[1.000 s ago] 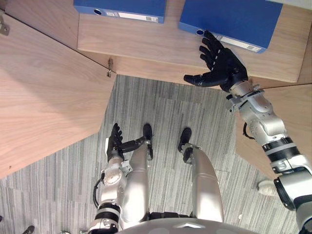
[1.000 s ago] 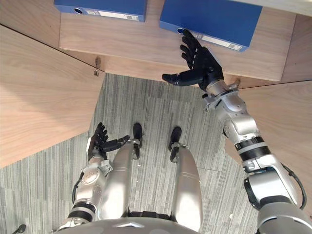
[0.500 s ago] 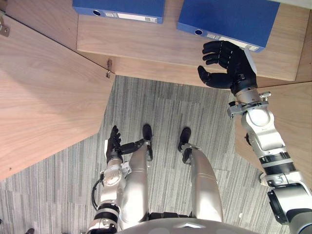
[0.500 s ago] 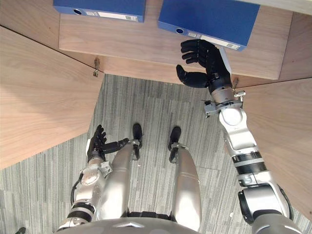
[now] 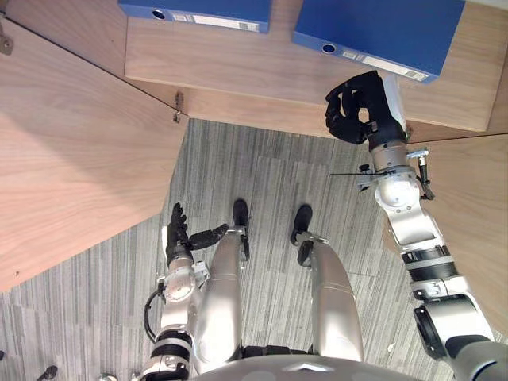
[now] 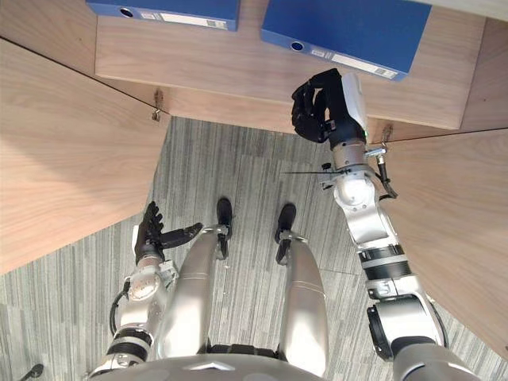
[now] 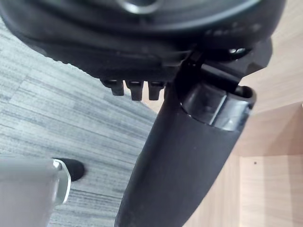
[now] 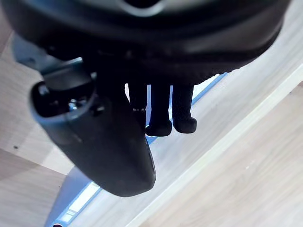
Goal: Walk over to the cabinet, pick up the folder, carry it to the office cabinet, place the folder inside the office cabinet, then close the office cabinet door
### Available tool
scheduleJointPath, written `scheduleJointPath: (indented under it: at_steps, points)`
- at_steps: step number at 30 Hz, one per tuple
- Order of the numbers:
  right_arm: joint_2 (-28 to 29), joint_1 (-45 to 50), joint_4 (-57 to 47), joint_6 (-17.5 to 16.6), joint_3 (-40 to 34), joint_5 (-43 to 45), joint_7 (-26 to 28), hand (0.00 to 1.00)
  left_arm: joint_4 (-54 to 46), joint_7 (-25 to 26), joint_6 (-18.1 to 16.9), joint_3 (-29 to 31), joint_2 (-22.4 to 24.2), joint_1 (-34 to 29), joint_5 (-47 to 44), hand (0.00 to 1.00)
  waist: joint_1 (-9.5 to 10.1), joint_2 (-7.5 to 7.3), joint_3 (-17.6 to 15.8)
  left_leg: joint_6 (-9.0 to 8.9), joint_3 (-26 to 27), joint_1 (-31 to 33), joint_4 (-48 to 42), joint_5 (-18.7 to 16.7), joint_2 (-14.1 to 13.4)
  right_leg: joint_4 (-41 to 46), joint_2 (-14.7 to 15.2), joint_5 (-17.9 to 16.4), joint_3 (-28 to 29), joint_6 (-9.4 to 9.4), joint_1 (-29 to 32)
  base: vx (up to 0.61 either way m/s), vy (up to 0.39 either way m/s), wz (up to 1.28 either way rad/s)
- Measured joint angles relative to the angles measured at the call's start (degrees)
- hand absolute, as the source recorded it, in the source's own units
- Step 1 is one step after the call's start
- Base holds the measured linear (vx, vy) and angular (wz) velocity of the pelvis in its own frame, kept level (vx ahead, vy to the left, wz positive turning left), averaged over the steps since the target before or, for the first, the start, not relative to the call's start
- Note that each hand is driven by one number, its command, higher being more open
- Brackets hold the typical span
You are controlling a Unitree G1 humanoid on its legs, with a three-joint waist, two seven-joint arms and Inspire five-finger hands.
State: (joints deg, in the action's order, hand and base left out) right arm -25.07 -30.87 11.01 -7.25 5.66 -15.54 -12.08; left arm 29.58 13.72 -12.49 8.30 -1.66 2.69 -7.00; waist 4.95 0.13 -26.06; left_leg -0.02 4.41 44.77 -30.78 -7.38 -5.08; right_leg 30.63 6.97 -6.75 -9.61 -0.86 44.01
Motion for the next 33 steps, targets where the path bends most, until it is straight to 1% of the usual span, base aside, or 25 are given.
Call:
scheduleJointPath:
  at_steps: [4, 11, 18, 21, 25, 29, 33]
  points:
    - [0.0, -3.3, 1.8, 1.7, 0.0, -0.3, -0.8, 0.00, -1.1, 0.0, 0.0, 0.4, 0.0, 0.0, -0.1, 1.00, 0.75, 0.00, 0.0, -0.08, -0.3, 1.2, 0.5, 0.5, 0.2, 0.0, 0.2, 0.1, -0.3, 0.12, 1.2, 0.00, -0.034, 0.06]
    - [-0.5, -9.4, 4.6, 2.6, -1.8, -0.2, -2.0, 0.00, -1.7, 0.0, -0.1, 1.6, 0.1, 0.0, -1.1, 1.00, 1.04, 0.00, 0.0, -0.01, -0.7, 2.8, 0.3, 0.6, 0.6, 0.0, 0.7, 0.1, -0.9, 0.13, 2.5, 0.00, -0.019, 0.05]
    - [-4.3, -16.1, 9.2, 4.3, -2.3, 0.2, -2.5, 0.00, -3.5, 0.2, -0.3, 1.6, 0.1, 0.0, -1.7, 1.00, 1.23, 0.02, 0.0, 0.05, -1.2, 4.3, 0.2, 0.6, 0.9, -0.1, 0.9, 0.1, -1.4, 0.13, 3.5, 0.00, -0.014, 0.03]
    - [-4.8, -18.7, 11.2, 4.6, -2.3, 1.2, -3.3, 0.00, -3.6, 0.5, -0.6, 1.6, 0.2, 0.0, -2.6, 1.00, 1.22, 0.04, 0.0, 0.05, -1.2, 4.6, 0.2, 0.6, 0.9, -0.1, 0.9, 0.1, -1.4, 0.14, 3.9, 0.01, -0.036, 0.00]
    - [-5.4, -20.5, 12.6, 6.2, -2.3, 0.9, -3.6, 0.00, -4.9, 1.3, -0.6, 1.6, 0.6, 0.0, -2.6, 1.00, 1.26, 0.21, -0.1, 0.05, -1.4, 4.9, 0.2, 0.6, 0.9, -0.1, 1.0, 0.1, -1.6, 0.15, 4.0, 0.01, -0.030, 0.02]
    - [-5.8, -21.1, 13.0, 7.0, -2.3, 0.9, -3.8, 0.00, -6.1, 1.4, -0.8, 1.6, 1.0, 0.0, -2.6, 1.00, 1.26, 0.23, -0.1, 0.04, -1.5, 5.5, 0.0, 0.6, 0.9, 0.0, 1.0, 0.1, -1.7, 0.15, 4.4, 0.01, -0.015, 0.01]
    - [-5.7, -21.1, 12.9, 7.3, -2.3, -0.4, -5.4, 0.00, -6.3, 2.1, -0.8, 1.6, 2.1, 0.0, -2.6, 1.00, 1.27, 0.39, -0.2, 0.04, -1.5, 5.5, 0.0, 0.6, 1.0, 0.0, 1.0, 0.1, -1.7, 0.15, 4.4, 0.01, -0.017, 0.00]
